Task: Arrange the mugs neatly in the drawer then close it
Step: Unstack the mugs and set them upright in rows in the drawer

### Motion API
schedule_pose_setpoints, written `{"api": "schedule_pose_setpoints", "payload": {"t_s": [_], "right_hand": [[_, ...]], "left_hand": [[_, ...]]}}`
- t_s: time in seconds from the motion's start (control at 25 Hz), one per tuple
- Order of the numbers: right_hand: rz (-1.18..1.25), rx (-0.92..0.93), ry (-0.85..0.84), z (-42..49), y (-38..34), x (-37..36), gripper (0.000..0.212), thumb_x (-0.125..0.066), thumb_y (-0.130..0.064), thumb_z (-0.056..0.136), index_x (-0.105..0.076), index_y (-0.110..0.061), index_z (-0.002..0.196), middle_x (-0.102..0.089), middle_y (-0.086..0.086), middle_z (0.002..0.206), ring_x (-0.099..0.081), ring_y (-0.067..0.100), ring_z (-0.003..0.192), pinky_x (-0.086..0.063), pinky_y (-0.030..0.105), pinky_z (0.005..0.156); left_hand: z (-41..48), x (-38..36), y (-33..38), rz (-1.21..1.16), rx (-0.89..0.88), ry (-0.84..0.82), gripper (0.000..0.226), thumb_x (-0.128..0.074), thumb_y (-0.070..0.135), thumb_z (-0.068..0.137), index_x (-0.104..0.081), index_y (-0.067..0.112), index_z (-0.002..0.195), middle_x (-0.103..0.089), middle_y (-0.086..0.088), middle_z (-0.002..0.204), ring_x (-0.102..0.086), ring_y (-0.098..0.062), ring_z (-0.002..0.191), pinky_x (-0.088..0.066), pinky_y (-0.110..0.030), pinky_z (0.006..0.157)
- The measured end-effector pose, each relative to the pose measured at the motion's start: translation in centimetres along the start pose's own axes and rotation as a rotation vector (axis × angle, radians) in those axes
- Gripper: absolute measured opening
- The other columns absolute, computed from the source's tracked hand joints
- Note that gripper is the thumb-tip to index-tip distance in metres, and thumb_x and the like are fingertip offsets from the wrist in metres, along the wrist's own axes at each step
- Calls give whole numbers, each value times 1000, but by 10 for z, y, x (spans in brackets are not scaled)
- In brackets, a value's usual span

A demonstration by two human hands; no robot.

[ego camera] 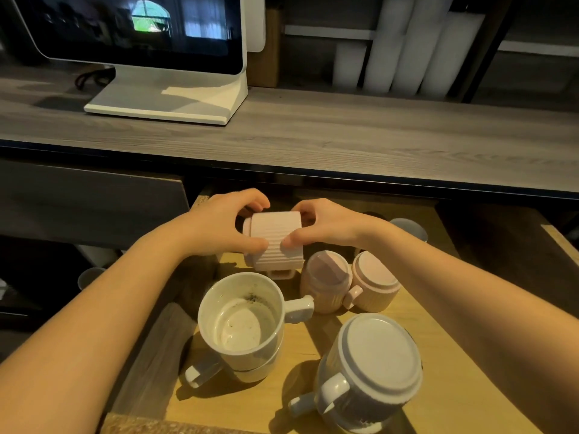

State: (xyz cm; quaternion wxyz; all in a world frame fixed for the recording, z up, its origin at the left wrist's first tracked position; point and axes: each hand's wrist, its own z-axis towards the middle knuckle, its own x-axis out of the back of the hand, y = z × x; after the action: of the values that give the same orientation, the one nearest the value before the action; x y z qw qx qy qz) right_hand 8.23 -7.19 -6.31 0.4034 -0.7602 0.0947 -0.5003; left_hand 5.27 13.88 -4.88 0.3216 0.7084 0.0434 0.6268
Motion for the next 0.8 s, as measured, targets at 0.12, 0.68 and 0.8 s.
{"api": "schedule_pose_setpoints", "payload": {"t_s": [0.12,0.68,0.8], "right_hand": [[-109,-98,40,12,-4,-8,47,-67,-48,77,-56,-11,103,-60,1,89,-62,18,88,-55,26,74],[-491,-266,-6,48,-29,-45,68,-58,-66,74,-60,-9,109,-58,6,82,-62,24,77,-52,27,65],[-533,-247,10,53,-25,-51,69,-54,-71,73,-63,-9,102,-55,2,71,-65,24,79,-51,26,65]], "left_hand": [[1,-4,1,171,13,-54,58,-71,34,77,-45,26,128,-51,5,128,-48,-12,116,-41,-24,90],[6,-19,-17,161,188,-299,58,-69,24,82,-45,19,134,-56,-2,128,-56,-20,113,-49,-30,94],[7,-24,-21,169,204,-353,53,-72,24,80,-49,21,128,-57,-3,123,-58,-20,107,-53,-32,91]]}}
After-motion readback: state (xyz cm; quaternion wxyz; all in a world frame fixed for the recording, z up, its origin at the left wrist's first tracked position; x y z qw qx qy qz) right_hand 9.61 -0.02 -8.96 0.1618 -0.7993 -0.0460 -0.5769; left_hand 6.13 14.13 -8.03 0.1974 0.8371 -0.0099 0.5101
